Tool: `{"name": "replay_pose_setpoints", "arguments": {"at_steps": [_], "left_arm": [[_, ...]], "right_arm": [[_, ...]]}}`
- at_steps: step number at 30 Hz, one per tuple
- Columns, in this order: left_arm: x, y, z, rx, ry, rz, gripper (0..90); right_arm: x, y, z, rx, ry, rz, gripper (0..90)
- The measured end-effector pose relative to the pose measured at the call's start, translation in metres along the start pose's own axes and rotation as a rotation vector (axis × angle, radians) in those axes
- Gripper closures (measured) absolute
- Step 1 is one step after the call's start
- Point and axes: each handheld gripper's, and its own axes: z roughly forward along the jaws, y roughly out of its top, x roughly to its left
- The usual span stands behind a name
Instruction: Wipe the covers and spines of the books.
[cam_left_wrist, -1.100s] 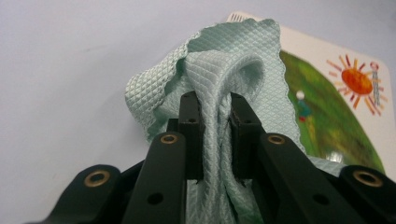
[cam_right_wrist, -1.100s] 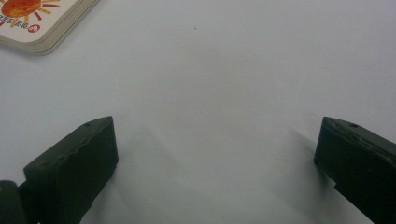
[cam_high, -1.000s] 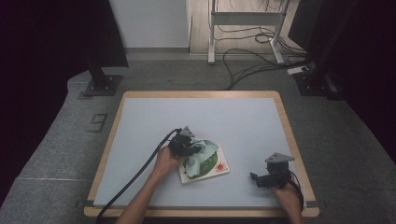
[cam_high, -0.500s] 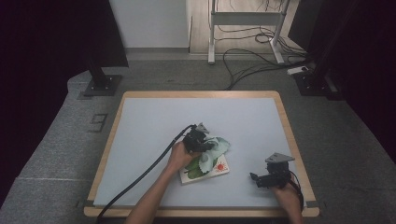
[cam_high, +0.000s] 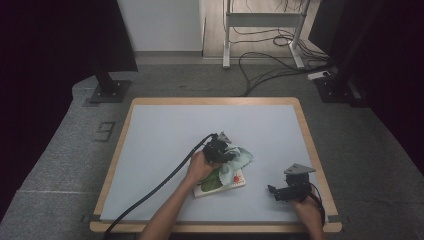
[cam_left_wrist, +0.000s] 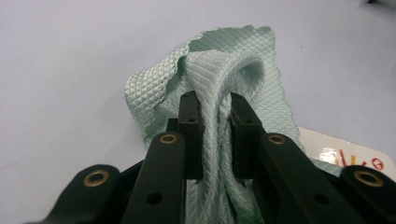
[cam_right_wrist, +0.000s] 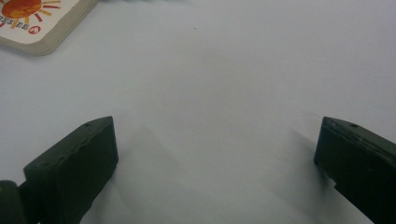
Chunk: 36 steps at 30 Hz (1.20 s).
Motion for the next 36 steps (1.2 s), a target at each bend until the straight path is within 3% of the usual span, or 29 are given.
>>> {"name": "replay_pose_setpoints", "arguments": {"at_steps": [6,9,14,22,36], "left_arm": [[-0.011,-0.001,0.001,0.005,-0.012,0.023,77.7],[-0.017,-0.002,0.003,0.0,-0.071,0.025,77.8],[-0.027,-0.002,0.003,0.007,-0.07,0.052,77.8],[-0.026,-0.008,-0.004,0.015,-0.074,0.051,77.6],[-0.013,-0.038,-0.034,0.02,-0.061,0.017,77.6]], "right_arm": [[0.0,0.0,0.0,0.0,0.0,0.0,0.0],[0.0,0.0,0.0,0.0,0.0,0.0,0.0],[0.0,0.0,0.0,0.0,0.0,0.0,0.0],[0.0,0.0,0.0,-0.001,0.0,-0.001,0.0],[0.0,0.0,0.0,-0.001,-0.001,-0.001,0.0]]}}
